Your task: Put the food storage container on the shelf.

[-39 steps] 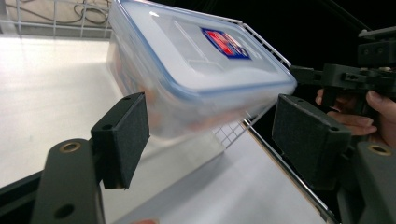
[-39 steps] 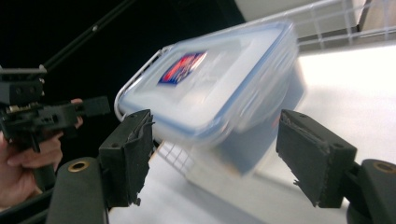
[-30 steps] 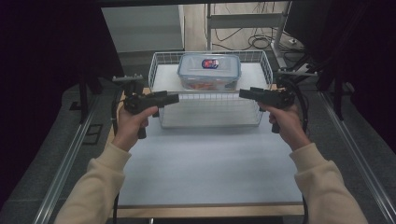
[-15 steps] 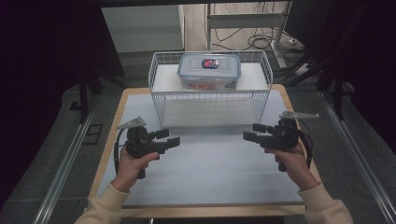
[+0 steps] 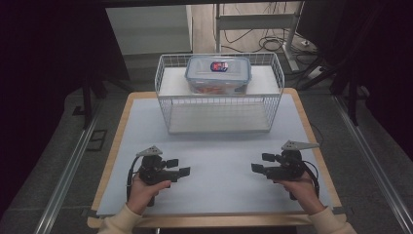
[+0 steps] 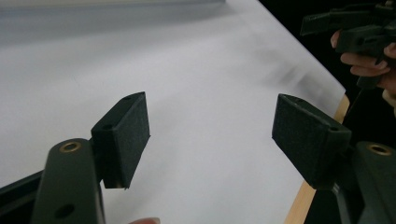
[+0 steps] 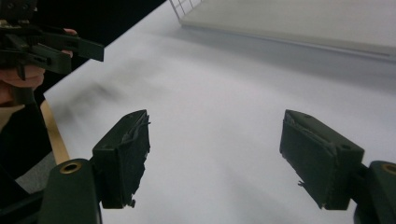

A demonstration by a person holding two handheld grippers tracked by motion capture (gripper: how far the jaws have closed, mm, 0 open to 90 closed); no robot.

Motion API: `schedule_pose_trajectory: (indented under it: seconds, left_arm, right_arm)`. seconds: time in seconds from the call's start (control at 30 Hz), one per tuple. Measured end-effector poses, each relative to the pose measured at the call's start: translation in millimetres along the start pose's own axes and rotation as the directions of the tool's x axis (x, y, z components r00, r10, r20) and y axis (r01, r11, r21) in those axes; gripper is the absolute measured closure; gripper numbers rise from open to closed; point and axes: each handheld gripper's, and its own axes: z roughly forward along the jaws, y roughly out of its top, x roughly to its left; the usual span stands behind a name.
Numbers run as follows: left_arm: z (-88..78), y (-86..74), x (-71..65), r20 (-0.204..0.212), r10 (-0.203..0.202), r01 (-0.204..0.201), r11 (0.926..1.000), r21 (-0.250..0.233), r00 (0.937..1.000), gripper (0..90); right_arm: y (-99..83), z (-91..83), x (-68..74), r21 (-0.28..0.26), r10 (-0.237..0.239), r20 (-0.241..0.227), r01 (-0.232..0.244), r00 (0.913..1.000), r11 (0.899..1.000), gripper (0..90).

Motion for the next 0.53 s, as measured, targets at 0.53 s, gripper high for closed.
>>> schedule_pose_trajectory:
  seconds: [0.53]
  left_arm:
    - [6.6,-4.4,0.8,-0.015,0.009,-0.009,0.9999,0.013,0.9999,27.2]
  right_arm:
    - [-6.0,-1.6,-1.9,-0.028,-0.039,0.036,0.040,0.9986,0.999,22.0]
